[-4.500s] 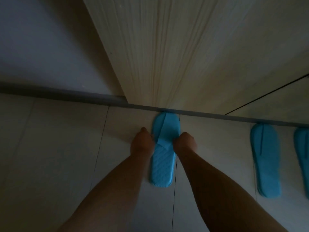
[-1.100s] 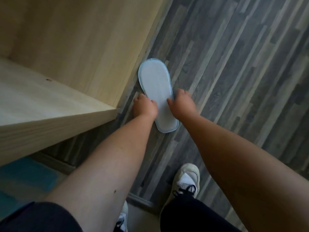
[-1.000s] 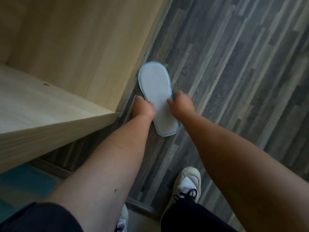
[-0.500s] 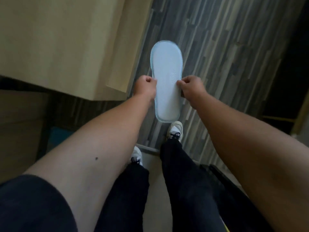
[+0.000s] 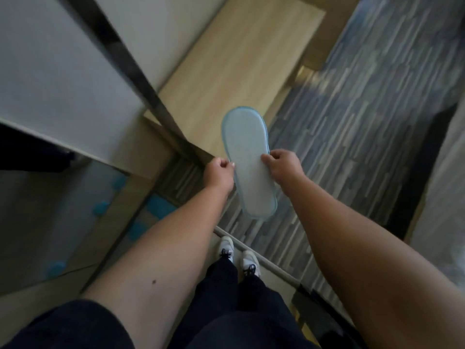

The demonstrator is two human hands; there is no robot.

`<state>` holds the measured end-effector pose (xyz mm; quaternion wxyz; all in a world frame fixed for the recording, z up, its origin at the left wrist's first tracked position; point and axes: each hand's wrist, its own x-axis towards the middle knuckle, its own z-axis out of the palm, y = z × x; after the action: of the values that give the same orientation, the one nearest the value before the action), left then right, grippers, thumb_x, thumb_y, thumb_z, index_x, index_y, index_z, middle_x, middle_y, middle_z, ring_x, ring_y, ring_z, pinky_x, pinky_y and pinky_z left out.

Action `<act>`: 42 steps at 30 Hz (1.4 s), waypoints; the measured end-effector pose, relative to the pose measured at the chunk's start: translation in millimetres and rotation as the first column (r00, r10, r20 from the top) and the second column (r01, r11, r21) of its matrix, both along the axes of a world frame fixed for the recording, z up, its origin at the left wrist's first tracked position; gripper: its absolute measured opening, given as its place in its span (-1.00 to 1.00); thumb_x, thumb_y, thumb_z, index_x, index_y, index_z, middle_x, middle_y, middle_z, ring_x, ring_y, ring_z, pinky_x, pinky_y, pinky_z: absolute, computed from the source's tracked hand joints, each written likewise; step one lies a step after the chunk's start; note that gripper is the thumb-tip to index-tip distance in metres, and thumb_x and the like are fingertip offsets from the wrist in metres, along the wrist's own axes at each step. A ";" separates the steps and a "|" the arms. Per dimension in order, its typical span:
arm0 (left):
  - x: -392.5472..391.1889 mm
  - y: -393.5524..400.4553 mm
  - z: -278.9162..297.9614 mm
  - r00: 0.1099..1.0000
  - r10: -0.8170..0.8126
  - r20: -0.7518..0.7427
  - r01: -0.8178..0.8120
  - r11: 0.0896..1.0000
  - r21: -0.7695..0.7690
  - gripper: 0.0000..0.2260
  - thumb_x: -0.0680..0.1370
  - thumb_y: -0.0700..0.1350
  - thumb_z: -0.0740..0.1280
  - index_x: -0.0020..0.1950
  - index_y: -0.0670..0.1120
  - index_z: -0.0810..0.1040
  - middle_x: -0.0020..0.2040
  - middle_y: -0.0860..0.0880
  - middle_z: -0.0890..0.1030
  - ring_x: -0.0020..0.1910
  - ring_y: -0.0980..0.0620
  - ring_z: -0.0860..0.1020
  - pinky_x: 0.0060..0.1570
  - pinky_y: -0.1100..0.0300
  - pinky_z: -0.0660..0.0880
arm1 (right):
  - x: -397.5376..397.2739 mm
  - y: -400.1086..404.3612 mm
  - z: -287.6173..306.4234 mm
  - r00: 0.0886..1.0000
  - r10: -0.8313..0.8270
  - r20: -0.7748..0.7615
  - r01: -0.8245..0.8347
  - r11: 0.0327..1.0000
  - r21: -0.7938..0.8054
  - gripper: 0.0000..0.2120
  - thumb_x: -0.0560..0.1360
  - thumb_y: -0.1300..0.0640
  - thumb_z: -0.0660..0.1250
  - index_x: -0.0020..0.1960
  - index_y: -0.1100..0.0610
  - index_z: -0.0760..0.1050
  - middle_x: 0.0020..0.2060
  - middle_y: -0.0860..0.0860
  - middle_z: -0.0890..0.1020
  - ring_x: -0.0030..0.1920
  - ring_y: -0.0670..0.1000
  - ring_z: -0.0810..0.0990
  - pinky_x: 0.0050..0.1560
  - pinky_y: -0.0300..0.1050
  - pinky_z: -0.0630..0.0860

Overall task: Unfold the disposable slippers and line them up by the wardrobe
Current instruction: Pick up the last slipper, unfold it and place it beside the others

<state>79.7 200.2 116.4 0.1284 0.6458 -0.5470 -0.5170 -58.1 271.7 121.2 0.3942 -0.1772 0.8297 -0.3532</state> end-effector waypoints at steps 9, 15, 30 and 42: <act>142.6 22.9 51.3 0.969 0.247 0.005 -0.247 0.968 -0.049 -0.92 0.49 -0.11 0.36 -0.18 -0.05 0.50 -0.16 -0.06 0.61 -0.18 -0.03 0.52 -0.12 0.17 0.41 | 114.3 -19.7 48.6 0.923 0.383 -0.029 -0.382 0.924 0.016 -0.82 0.46 0.05 0.40 -0.17 0.17 0.65 -0.40 0.07 0.61 -0.36 0.10 0.59 -0.19 0.05 0.62; 276.8 46.2 70.4 0.899 0.439 0.001 -0.437 0.896 -0.076 -0.90 0.48 -0.10 0.36 -0.23 -0.03 0.51 -0.17 -0.08 0.64 -0.20 -0.02 0.53 -0.11 0.12 0.47 | 240.6 -32.0 74.1 0.748 0.653 -0.119 -0.655 0.755 0.026 -0.74 0.46 0.03 0.40 -0.27 0.21 0.62 -0.46 0.08 0.59 -0.38 0.12 0.54 -0.30 -0.06 0.49; 777.6 218.5 44.9 0.757 0.642 0.121 -0.622 0.765 -0.166 -0.84 0.51 -0.09 0.32 -0.12 -0.19 0.54 -0.05 -0.24 0.63 -0.05 -0.19 0.58 -0.11 0.08 0.45 | 753.8 85.0 47.6 0.502 0.858 -0.107 -0.862 0.507 0.016 -0.71 0.46 0.09 0.38 -0.40 0.14 0.51 -0.50 0.05 0.54 -0.45 0.07 0.48 -0.30 -0.03 0.48; 927.1 263.3 -1.7 0.705 0.697 0.129 -0.690 0.717 -0.103 -0.87 0.52 -0.10 0.31 -0.10 -0.15 0.56 -0.09 -0.18 0.66 -0.07 -0.18 0.59 -0.10 0.08 0.47 | 909.7 114.8 -4.5 0.524 0.851 0.023 -0.852 0.523 0.038 -0.81 0.47 0.10 0.39 -0.19 0.23 0.62 -0.33 0.14 0.62 -0.29 0.11 0.57 -0.09 0.16 0.60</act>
<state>1006.9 463.5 114.7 0.2843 0.8396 -0.2845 -0.3650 851.6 386.6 116.7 0.5208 -0.5505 0.6451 -0.0976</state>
